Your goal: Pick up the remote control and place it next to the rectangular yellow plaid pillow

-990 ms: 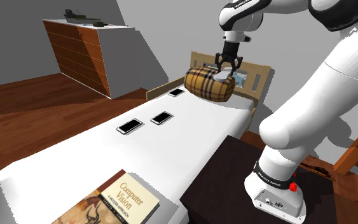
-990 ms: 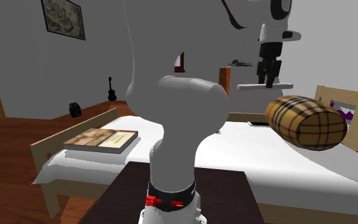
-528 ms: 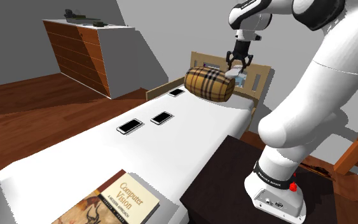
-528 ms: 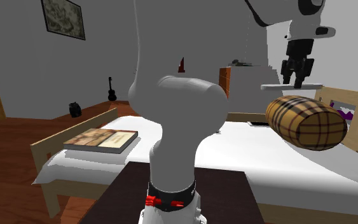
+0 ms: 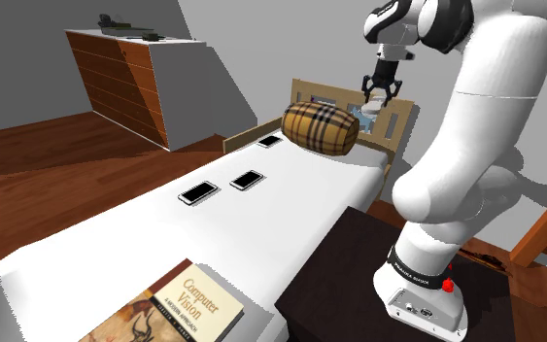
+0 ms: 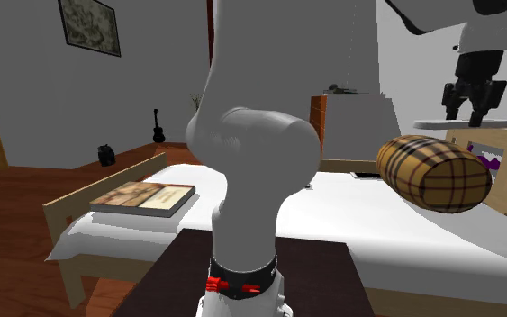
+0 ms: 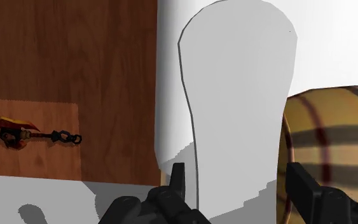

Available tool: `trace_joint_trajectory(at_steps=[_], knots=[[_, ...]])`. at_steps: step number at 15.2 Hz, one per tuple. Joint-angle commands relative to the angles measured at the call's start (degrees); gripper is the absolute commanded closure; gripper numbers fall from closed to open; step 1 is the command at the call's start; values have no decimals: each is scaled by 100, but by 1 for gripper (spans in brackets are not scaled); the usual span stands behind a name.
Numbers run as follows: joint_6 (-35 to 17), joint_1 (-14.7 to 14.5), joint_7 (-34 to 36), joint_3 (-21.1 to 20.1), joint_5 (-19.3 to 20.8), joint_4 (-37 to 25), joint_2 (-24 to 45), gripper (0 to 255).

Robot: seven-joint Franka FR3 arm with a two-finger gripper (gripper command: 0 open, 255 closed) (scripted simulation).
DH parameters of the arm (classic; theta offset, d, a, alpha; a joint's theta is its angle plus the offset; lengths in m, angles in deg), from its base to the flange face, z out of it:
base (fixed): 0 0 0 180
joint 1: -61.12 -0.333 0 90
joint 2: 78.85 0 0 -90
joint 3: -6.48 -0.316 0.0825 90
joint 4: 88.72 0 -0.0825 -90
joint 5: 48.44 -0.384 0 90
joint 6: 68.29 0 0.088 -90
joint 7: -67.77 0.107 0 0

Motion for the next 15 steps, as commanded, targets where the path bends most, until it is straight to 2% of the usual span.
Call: trace_joint_trajectory(at_steps=[1, 8, 13, 15], knots=[[116, 166, -268, 85, -143, -446, 363, 255], [817, 978, -1052, 221, -707, -2521, 1862, 255], [1725, 1814, -1330, 124, -1103, -4842, 3291, 255], [1508, 1755, -1351, 129, -1081, -4534, 3207, 255]])
